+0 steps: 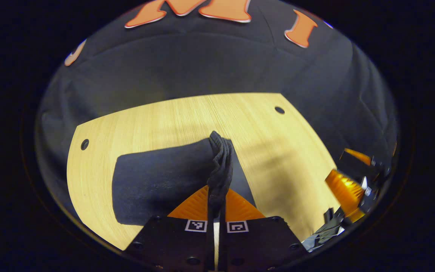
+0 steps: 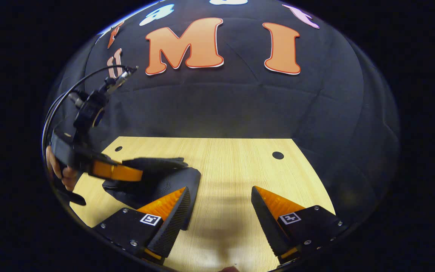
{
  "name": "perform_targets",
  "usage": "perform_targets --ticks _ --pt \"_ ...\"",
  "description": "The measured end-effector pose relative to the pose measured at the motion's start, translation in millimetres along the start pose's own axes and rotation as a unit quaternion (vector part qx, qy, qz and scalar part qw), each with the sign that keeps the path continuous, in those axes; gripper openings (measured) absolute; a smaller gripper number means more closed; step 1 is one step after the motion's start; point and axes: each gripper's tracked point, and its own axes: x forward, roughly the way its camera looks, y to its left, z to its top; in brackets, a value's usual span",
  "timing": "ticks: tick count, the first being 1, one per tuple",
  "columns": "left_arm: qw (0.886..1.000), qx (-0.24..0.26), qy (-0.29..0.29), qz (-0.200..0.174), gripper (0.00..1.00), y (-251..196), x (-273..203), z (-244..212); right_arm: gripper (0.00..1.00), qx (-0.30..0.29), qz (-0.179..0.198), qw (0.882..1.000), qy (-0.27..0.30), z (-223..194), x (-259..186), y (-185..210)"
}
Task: Grasp the waist and the cuffs of the jeans and fold them to make the two legs overlap; first hold the waist and fold one-third of the jeans toward the cuffs, then hold the cuffs and fold the remaining one-third in the same direction to finish folding.
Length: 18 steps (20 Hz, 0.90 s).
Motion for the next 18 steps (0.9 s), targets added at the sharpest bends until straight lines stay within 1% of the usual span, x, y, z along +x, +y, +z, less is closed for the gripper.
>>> perform_targets --ticks 2,3,4,5,6,8,10,13,15,16,18 --pt "1.0 0.017 0.022 0.005 0.05 -3 11 -19 0.98 -0.002 0.007 1.0 0.002 0 2 4" --pt "0.999 0.017 0.036 -0.006 0.07 -10 14 -28 0.98 -0.003 0.01 1.0 0.003 0 4 6" --pt "0.999 0.016 0.044 -0.015 0.14 -13 13 -33 0.98 -0.003 0.016 1.0 0.004 0 5 9" --pt "0.999 0.008 0.041 -0.028 0.22 -17 14 -35 0.98 -0.004 0.018 1.0 0.004 0 6 12" --pt "0.998 -0.003 0.036 -0.046 0.27 -24 10 -36 0.98 -0.006 0.023 1.0 0.004 2 7 15" --pt "0.998 -0.021 0.009 -0.062 0.56 -22 -6 -28 0.98 -0.019 0.02 1.0 -0.006 9 6 19" --pt "0.998 -0.025 -0.031 -0.047 0.86 -6 -24 -15 0.98 -0.024 0.018 0.999 -0.026 22 4 24" --pt "0.994 -0.028 -0.108 -0.008 0.87 6 -52 3 0.98 -0.021 0.017 0.997 -0.067 50 -5 35" --pt "0.985 -0.025 -0.171 0.026 0.93 15 -63 4 0.98 -0.02 0.012 0.995 -0.101 71 -12 43" --pt "0.979 -0.025 -0.198 0.047 0.96 11 -65 -1 0.98 -0.02 0.01 0.993 -0.118 80 -15 46" --pt "0.966 -0.027 -0.246 0.073 0.97 7 -68 -2 0.98 -0.026 0.003 0.99 -0.14 91 -21 52"
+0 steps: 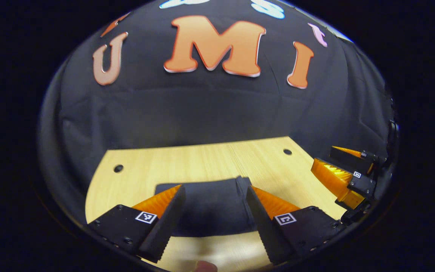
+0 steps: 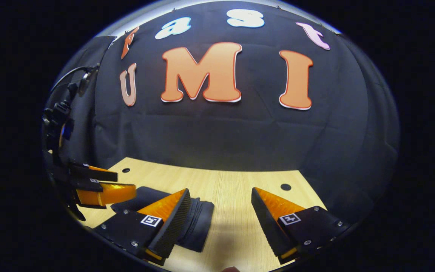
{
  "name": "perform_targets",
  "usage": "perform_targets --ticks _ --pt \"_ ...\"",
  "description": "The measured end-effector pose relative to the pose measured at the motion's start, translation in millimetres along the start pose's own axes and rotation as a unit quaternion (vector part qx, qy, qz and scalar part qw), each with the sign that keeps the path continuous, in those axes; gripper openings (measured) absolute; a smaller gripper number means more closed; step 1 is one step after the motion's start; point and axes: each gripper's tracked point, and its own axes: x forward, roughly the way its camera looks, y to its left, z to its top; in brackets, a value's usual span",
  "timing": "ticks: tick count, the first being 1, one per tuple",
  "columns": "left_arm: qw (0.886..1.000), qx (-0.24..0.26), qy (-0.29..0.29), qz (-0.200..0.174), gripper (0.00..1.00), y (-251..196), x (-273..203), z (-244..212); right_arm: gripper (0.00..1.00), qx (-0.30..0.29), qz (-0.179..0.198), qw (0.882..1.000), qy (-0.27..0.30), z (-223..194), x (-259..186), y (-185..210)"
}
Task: Grasp the waist and the cuffs of the jeans and fold them to make the two legs overlap; first hold the waist and fold one-third of the jeans toward the cuffs, then hold the cuffs and fold the remaining one-third in the same direction to finish folding.
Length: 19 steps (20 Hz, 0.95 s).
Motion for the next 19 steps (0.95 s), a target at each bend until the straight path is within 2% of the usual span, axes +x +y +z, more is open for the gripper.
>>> perform_targets --ticks 4,8,10,12,14,15,19 --pt "0.994 0.01 -0.099 0.046 0.98 4 -14 17 0.98 0.006 0.004 1.0 -0.026 19 -12 18" --pt "0.98 -0.011 -0.189 0.067 0.97 9 -25 19 0.97 0.023 -0.006 0.998 -0.052 37 -31 32" --pt "0.971 0.0 -0.224 0.082 0.97 14 -26 16 0.97 0.017 -0.014 0.997 -0.071 50 -45 40" --pt "0.962 0.017 -0.256 0.097 0.97 7 -24 17 0.97 0.009 -0.004 0.996 -0.092 59 -57 55" --pt "0.957 0.024 -0.273 0.099 1.0 4 -26 19 0.96 0.006 -0.001 0.995 -0.096 59 -69 65" --pt "0.957 0.024 -0.273 0.099 0.96 3 -27 18 0.96 0.005 0.002 0.995 -0.096 57 -75 71" --pt "0.954 0.037 -0.283 0.095 0.99 5 -31 21 0.96 -0.004 0.003 0.993 -0.114 61 -89 85"
